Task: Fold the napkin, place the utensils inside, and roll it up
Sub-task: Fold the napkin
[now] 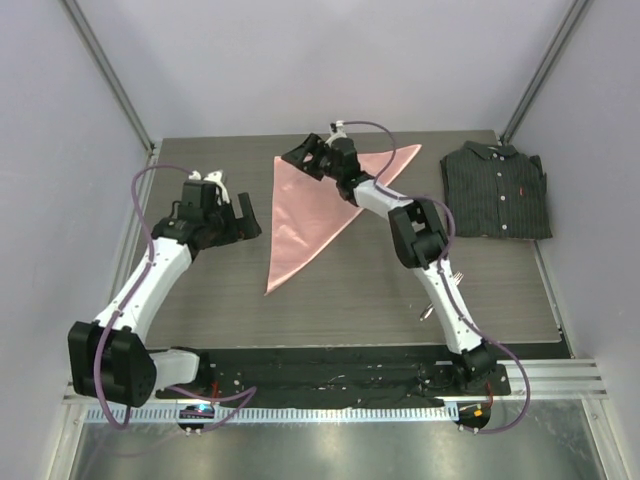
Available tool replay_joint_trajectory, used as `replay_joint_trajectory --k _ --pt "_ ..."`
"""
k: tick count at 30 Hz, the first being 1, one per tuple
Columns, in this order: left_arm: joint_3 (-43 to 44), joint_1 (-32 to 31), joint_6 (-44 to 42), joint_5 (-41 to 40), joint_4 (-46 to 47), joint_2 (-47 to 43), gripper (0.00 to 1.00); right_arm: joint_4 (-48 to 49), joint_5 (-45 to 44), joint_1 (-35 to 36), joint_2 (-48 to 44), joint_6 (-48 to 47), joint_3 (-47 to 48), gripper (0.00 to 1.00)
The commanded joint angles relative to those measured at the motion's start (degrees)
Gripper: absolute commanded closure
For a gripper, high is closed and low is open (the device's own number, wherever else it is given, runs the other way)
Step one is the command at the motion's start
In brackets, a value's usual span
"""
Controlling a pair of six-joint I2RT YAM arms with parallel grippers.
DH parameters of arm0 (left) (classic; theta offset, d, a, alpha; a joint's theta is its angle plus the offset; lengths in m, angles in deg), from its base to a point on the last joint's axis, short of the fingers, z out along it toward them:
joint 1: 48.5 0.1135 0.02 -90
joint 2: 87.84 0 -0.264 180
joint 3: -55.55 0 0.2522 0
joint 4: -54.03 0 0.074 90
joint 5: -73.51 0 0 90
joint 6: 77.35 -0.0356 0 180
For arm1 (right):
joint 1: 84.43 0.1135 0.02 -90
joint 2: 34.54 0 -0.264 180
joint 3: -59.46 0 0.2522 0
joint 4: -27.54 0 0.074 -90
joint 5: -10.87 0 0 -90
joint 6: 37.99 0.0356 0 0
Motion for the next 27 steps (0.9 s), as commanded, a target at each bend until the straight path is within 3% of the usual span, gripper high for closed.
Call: replay_joint_trajectory --k 1,7,13,21,27 --pt "-1.9 -3.6 4.6 -0.2 3.3 0.4 0.04 -2.4 3.4 -1.9 -20.4 -9.5 -10.6 0.18" --pt "1.4 -7.3 2.7 0.0 1.5 1.3 0.04 -17.1 -1.8 -5.7 -38.8 -17.2 -30.7 0.23" --pt "8.2 -7.3 -5.4 -8.5 -2.3 -0.4 0.0 -38.3 -13.2 -10.2 -55.8 -23.2 -48.1 0.27" --pt "4.0 -7.2 -7.4 -12.3 -2.3 -4.4 0.0 -50.3 -13.4 -22.0 -79.5 -19.7 -77.0 0.27" --pt "4.2 -7.2 -7.1 -10.6 -1.9 -5.6 0.0 -60.0 -21.2 -26.5 -84.1 -21.1 -80.8 0.26"
